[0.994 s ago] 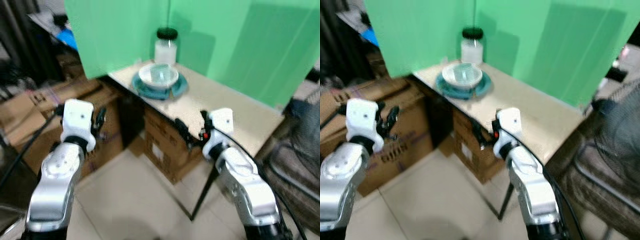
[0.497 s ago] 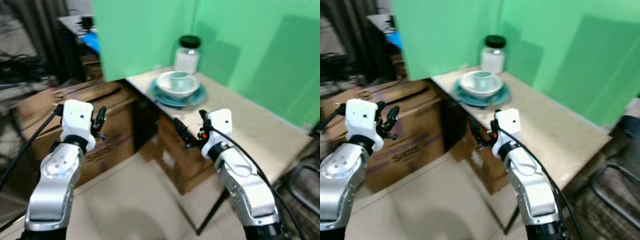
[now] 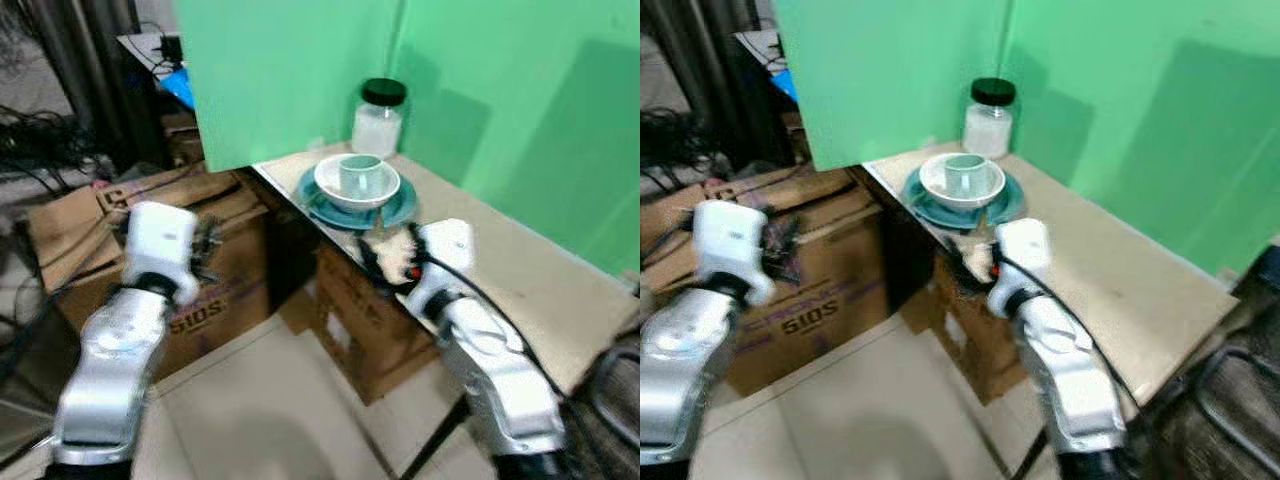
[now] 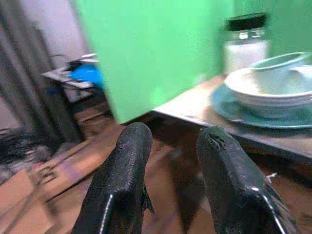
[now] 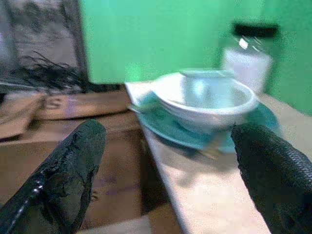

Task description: Setting the table

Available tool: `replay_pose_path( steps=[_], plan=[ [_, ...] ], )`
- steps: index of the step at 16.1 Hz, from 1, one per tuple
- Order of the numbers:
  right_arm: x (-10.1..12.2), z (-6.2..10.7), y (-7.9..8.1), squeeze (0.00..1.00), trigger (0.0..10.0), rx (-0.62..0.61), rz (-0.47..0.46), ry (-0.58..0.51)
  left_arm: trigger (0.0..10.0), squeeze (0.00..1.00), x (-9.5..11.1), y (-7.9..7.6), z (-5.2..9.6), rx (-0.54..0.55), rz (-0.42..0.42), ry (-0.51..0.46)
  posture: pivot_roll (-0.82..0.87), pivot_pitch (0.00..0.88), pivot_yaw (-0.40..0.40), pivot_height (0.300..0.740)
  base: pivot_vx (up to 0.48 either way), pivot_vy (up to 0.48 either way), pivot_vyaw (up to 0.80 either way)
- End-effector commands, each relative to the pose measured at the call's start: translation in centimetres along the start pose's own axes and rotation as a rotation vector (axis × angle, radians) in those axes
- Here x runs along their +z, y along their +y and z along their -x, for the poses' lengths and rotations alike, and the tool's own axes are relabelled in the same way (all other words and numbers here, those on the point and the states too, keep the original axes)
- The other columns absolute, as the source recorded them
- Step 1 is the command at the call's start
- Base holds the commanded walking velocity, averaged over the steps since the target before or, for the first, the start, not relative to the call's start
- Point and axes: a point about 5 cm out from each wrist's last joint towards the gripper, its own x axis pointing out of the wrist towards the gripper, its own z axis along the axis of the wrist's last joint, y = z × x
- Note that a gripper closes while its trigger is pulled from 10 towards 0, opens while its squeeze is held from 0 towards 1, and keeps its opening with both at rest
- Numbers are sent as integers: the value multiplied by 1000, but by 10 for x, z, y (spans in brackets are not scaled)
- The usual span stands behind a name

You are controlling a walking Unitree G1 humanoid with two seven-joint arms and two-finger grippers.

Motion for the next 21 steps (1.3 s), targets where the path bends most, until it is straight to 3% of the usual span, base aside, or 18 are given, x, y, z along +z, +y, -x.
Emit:
replay_pose_path(
  steps=[1,4,7,12,15,20,21],
  plan=[
    [7,0,3,0,10000,1,-17,-27,10000,0,4,6,2,-2,-30,-6,193,0,3,740,322,0,0],
    [16,-2,-1,0,10000,-48,-127,-52,10000,0,10,6,4,-56,-63,-20,209,0,12,740,321,0,0],
    [15,-2,-2,0,10000,-48,-86,-53,10000,0,10,3,6,-94,-61,-17,207,0,23,740,321,0,0],
    [16,-5,-5,0,10000,-73,-106,-43,10000,0,11,-4,4,-156,-75,-16,220,0,9,740,321,0,0],
    [24,-14,1,0,10000,-40,-72,-41,10000,0,10,-3,4,-168,-83,-11,216,0,6,740,322,0,0],
    [32,-26,16,0,10000,59,-96,1,10000,0,8,-2,5,-183,-91,4,215,0,11,740,319,0,0],
    [34,-30,20,604,10000,87,-80,19,10000,0,9,-2,5,-193,-93,5,218,0,8,740,311,0,0]
  ],
)
